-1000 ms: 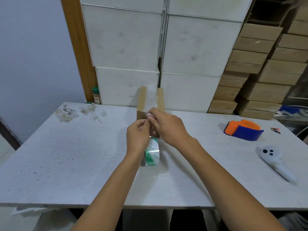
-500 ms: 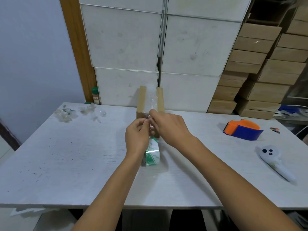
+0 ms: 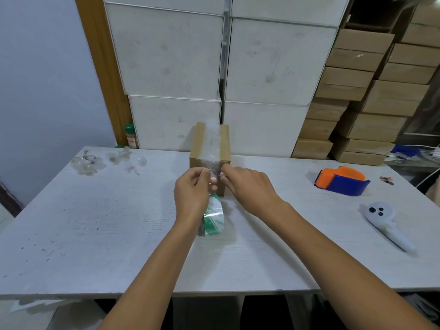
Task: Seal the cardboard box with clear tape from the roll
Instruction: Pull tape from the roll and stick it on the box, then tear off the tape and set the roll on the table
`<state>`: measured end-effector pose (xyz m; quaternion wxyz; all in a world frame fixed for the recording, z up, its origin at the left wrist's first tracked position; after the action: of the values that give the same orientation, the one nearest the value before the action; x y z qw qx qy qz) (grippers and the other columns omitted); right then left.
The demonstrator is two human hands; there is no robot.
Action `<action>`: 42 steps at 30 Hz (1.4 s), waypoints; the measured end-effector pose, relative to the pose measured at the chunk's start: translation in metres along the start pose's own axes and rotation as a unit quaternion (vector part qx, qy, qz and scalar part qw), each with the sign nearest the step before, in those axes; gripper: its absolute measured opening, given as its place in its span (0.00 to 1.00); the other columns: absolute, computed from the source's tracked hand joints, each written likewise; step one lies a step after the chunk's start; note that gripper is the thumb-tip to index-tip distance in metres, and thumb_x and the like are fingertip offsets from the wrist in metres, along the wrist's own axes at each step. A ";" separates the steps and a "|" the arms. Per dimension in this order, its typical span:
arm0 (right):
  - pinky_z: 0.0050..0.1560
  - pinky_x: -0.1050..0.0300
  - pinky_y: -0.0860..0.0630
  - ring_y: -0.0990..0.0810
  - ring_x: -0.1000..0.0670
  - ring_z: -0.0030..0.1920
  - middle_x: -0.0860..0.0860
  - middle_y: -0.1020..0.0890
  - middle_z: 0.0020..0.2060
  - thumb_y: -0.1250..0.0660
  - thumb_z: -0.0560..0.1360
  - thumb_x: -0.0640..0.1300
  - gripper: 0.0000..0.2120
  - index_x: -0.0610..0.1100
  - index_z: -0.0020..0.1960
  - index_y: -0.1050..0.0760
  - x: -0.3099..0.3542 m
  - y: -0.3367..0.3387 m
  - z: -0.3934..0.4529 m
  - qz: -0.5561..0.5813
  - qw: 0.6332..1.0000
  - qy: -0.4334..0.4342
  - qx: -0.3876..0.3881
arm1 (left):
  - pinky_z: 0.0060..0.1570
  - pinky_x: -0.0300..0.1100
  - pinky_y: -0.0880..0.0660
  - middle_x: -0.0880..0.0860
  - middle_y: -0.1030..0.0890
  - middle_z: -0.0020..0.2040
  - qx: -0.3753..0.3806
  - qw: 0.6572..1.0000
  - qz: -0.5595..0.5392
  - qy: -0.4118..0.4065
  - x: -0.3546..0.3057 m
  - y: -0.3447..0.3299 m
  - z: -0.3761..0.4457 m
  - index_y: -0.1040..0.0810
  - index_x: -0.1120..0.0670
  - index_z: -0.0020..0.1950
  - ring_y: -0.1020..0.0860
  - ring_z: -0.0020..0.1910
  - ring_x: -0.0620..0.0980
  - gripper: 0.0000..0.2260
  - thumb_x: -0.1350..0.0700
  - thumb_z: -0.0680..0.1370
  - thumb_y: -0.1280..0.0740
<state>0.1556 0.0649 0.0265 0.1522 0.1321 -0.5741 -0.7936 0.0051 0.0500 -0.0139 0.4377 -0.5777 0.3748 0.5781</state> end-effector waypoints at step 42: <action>0.43 0.66 0.25 0.18 0.58 0.39 0.45 0.16 0.40 0.28 0.80 0.49 0.07 0.48 0.55 0.22 0.029 -0.032 -0.043 0.582 0.772 -0.255 -0.011 | 0.46 0.48 0.16 0.49 0.10 0.48 0.010 1.000 -0.011 0.005 0.007 0.008 -0.011 0.19 0.47 0.52 0.11 0.45 0.50 0.06 0.57 0.79 0.26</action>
<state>0.1432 0.0252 -0.0179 0.4340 -0.4361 -0.5507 -0.5641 0.0012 0.0377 -0.0221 0.4477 -0.5803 0.3761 0.5669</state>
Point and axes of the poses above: each hand's wrist, its own z-axis towards the middle knuckle, its own y-axis out of the back of the hand, x = y × z, the point moved 5 cm from there along z, towards the middle knuckle
